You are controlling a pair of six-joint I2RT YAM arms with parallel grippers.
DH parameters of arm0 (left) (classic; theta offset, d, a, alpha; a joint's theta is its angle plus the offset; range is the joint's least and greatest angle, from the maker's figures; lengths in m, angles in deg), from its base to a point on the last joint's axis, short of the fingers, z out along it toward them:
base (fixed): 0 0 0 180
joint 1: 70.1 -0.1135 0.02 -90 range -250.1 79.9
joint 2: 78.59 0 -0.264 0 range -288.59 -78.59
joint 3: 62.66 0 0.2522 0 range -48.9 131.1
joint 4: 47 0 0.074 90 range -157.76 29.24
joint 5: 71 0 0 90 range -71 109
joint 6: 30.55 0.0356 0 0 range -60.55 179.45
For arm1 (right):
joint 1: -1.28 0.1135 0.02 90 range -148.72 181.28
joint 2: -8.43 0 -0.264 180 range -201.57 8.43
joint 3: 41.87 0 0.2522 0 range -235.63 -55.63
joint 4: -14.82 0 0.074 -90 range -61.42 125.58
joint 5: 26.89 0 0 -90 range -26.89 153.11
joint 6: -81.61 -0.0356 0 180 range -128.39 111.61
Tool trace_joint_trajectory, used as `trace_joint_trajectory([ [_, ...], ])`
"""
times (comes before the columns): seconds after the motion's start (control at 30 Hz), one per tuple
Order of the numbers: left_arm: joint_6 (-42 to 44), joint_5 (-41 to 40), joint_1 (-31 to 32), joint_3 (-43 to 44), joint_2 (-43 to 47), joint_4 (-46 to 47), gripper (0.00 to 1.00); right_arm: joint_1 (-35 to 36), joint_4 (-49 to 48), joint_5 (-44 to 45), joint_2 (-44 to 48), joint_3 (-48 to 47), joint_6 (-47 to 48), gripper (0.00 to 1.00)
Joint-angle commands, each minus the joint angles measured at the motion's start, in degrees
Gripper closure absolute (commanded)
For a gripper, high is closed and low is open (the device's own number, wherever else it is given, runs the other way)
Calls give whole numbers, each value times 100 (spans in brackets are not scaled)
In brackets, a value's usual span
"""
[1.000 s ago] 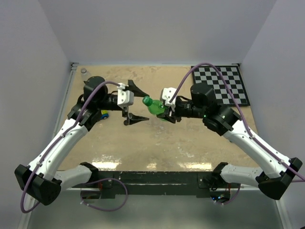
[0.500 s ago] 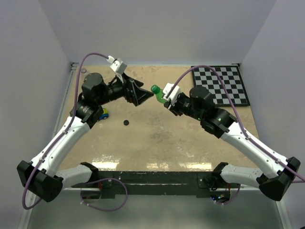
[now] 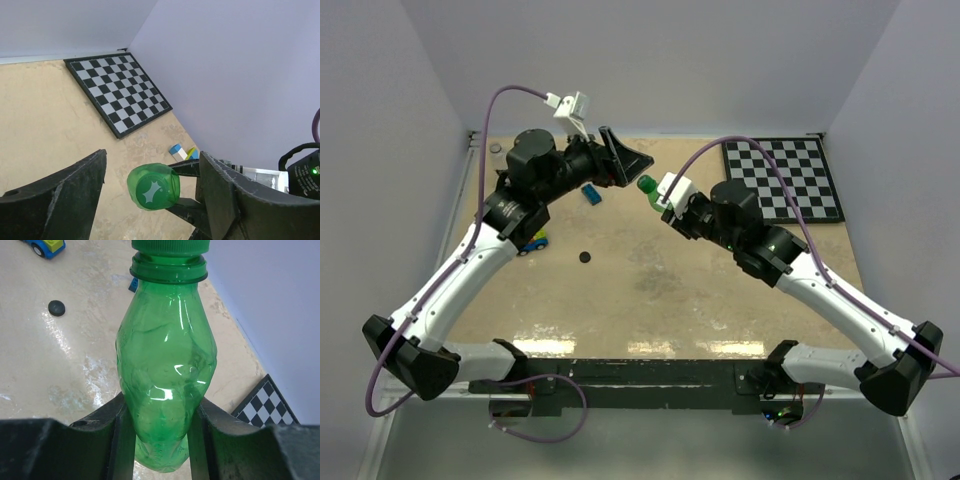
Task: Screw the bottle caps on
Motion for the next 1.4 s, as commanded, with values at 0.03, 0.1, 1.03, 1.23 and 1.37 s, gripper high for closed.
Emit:
trace_joint_trajectory([
  [0.03,-181,-368,156,311,-215,-392,29,18,-249,193,-51,-25,59,100],
  [0.1,-111,-412,253,434,-329,-585,32,18,-231,219,-78,-33,85,100],
  [1.03,697,-492,587,602,-576,-1096,98,18,-135,-115,-254,-156,-64,100],
  [1.23,1759,351,570,312,-427,-788,100,-35,190,-1114,-227,-455,-125,100],
  [1.37,2603,1621,421,163,-383,-630,100,-280,463,-2169,-245,-736,-161,100],
])
